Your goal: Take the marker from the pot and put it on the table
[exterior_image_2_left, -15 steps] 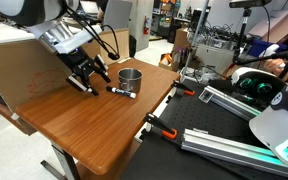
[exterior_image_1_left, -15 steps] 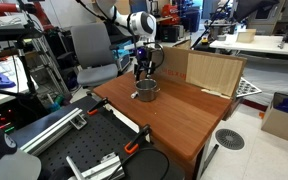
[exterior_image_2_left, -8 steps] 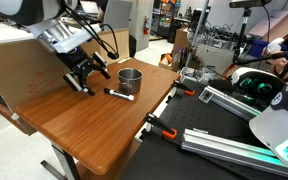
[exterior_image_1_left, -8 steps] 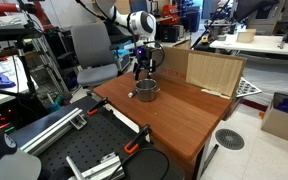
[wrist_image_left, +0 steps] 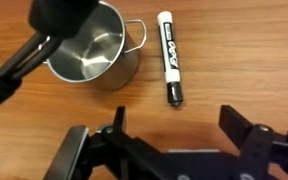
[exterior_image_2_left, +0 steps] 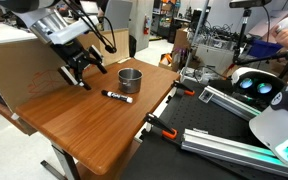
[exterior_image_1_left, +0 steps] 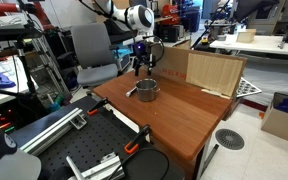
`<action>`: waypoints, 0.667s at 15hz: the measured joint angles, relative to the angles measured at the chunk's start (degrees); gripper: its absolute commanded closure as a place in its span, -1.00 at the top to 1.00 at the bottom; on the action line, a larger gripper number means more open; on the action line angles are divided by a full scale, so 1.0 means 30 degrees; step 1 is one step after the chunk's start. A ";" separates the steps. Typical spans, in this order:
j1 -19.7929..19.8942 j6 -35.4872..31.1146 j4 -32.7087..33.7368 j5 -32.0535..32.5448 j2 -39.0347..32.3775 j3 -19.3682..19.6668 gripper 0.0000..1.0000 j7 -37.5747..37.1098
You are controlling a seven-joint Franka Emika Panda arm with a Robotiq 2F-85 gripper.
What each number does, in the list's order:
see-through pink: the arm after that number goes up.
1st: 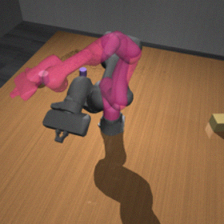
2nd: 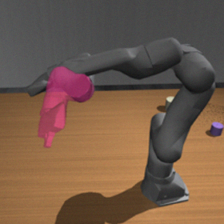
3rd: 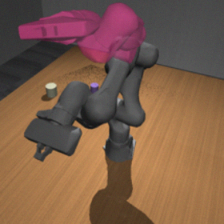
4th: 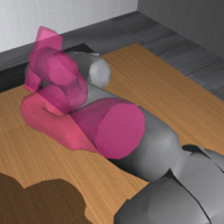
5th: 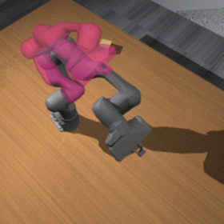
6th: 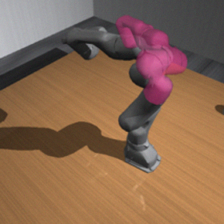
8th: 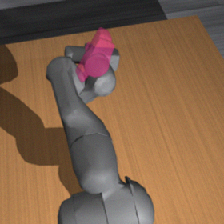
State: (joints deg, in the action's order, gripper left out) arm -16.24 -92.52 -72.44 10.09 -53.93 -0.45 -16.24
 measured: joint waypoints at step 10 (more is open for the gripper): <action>-0.0268 -0.6894 -0.8513 0.0906 0.8155 -0.0652 1.00 0.0226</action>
State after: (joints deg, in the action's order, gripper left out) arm -17.04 -113.20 -97.98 12.81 -29.46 -2.40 -15.56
